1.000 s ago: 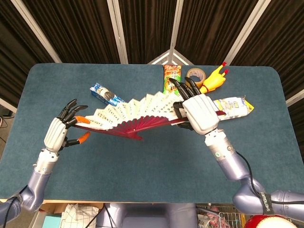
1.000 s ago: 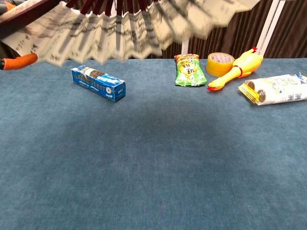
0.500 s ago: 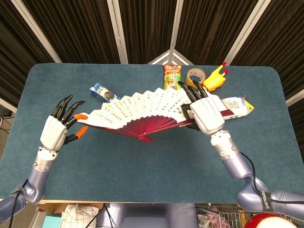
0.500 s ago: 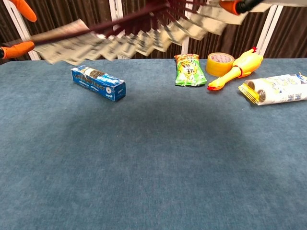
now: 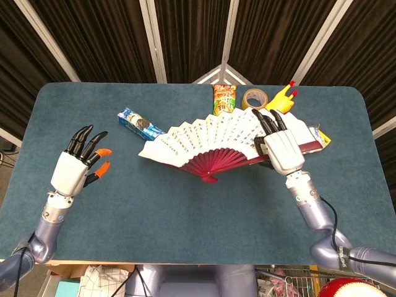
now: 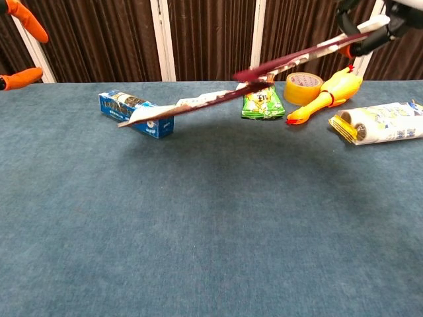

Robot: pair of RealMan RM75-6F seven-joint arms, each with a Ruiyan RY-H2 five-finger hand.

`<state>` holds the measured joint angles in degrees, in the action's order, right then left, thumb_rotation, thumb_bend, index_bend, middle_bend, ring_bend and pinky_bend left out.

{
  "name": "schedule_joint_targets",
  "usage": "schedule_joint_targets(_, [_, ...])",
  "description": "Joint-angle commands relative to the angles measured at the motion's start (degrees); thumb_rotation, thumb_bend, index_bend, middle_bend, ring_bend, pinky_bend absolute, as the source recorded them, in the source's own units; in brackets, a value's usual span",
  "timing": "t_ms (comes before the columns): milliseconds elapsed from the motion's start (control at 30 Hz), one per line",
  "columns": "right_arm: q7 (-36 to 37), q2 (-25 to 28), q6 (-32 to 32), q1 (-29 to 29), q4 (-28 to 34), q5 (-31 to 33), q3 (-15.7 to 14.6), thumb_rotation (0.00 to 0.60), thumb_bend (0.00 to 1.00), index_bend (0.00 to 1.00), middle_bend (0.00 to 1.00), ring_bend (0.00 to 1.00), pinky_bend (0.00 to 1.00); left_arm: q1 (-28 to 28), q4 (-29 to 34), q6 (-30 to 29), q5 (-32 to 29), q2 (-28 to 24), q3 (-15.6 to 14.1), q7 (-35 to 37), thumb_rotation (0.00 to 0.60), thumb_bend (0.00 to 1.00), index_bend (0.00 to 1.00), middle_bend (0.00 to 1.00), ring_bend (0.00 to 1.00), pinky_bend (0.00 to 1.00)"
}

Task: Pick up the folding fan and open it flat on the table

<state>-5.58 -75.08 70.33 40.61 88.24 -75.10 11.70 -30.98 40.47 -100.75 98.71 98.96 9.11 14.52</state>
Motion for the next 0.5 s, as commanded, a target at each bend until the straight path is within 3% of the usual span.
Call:
schedule_joint_targets(33, [0.3,-0.4,-0.4,-0.6,-1.6,0.0,-0.5,0.6,0.46,0.87,0.09,0.16,0.06,-0.1,-1.3,0.5,-0.7,0.9,-0.1,-0.4,0.6,0.38,0.46,0.14,0.0,0.15])
schedule_joint_targets(133, [1.1,-0.7,-0.7,-1.2,-3.0,0.0,-1.0,0.6,0.46,0.84,0.09,0.16,0.06,0.1,-1.7,0.9,-1.5,1.3,0.0,0.2,0.6,0.38,0.41,0.1,0.0,0.15])
schedule_joint_targets(200, [1.5,-0.9,-0.9,-1.7,-4.2,-0.3,-1.6,0.6,0.46,0.6,0.09,0.15,0.06,0.4,-1.5,1.1,-2.0,1.1,-0.1,0.9,0.6,0.38,0.31,0.05,0.0,0.14])
schedule_joint_targets(267, [0.8,-0.4,-2.6,-2.1,-5.0,0.5,-2.6,0.6,0.43,0.19,0.06,0.14,0.04,0.8,-0.5,1.6,-2.2,0.3,-0.6,1.9,0.6,0.38,0.19,0.01,0.0,0.14])
schedule_joint_targets(333, [-0.3,0.5,-4.8,-2.2,-4.6,2.0,-3.1,0.6,0.37,0.03,0.05,0.14,0.04,1.4,1.8,2.2,-2.4,-1.0,-1.1,3.3,0.6,0.38,0.08,0.0,0.0,0.14])
schedule_joint_targets(500, [-1.1,3.0,-8.7,-2.3,-1.9,5.2,-3.1,0.6,0.34,0.0,0.03,0.14,0.04,3.4,11.9,2.3,-3.4,-6.0,-2.0,7.5,0.6,0.38,0.05,0.0,0.0,0.14])
